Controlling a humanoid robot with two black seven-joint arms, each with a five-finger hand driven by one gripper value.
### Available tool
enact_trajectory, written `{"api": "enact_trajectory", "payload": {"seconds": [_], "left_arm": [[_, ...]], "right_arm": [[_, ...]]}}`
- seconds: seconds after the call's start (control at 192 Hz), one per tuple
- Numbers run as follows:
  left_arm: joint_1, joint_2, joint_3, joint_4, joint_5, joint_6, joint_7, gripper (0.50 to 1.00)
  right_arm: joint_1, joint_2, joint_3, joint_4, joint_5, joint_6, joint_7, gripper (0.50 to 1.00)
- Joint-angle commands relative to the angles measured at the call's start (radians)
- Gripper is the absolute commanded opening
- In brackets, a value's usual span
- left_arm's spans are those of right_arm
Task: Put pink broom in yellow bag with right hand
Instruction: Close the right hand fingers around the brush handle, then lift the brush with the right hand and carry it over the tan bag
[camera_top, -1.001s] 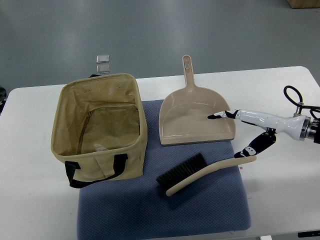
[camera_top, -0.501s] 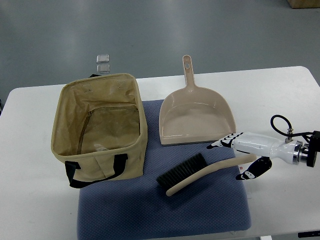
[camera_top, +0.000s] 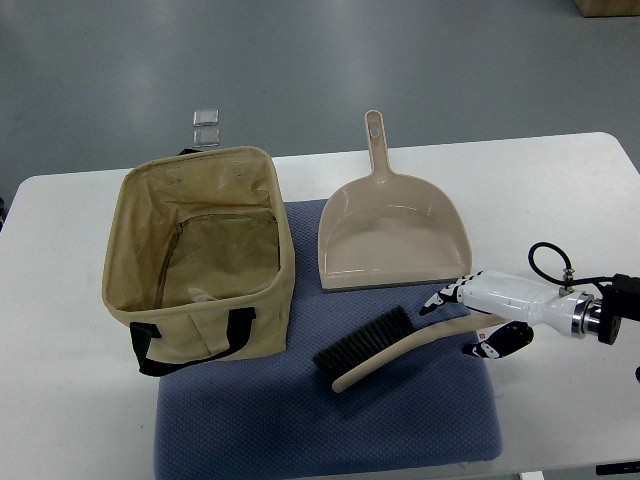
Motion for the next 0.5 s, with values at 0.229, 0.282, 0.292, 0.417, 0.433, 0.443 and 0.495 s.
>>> {"api": "enact_trajectory", "payload": {"seconds": [0.229, 0.282, 0.292, 0.417, 0.433, 0.443, 0.495], "left_arm": [[0.0, 0.0, -0.001, 0.0, 0.0, 0.0, 0.0, 1.0], [0.0, 0.0, 0.0, 0.0, 0.0, 0.0, 0.0, 1.0], [0.0, 0.0, -0.001, 0.0, 0.0, 0.002, 0.0, 1.0], [0.0, 0.0, 0.0, -0.001, 0.0, 0.0, 0.0, 1.0], [0.0, 0.0, 0.0, 0.0, 0.0, 0.0, 0.0, 1.0], [0.0, 0.0, 0.0, 0.0, 0.0, 0.0, 0.0, 1.0], [0.0, 0.0, -0.001, 0.0, 0.0, 0.0, 0.0, 1.0]], "right_arm": [[0.003, 0.018, -0.017, -0.019, -0.022, -0.02, -0.015, 0.617], [0.003, 0.018, -0.02, -0.019, -0.024, -0.02, -0.016, 0.609], [0.004, 0.018, -0.02, -0.019, -0.024, -0.022, -0.016, 0.603], [0.004, 0.018, -0.02, -0.024, -0.028, -0.022, -0.019, 0.505], [0.004, 0.018, -0.02, -0.024, -0.028, -0.023, -0.019, 0.5], [0.004, 0.018, -0.02, -0.024, -0.028, -0.023, -0.019, 0.5], [0.004, 0.018, -0.02, -0.024, -0.028, -0.028, -0.019, 0.5]]}}
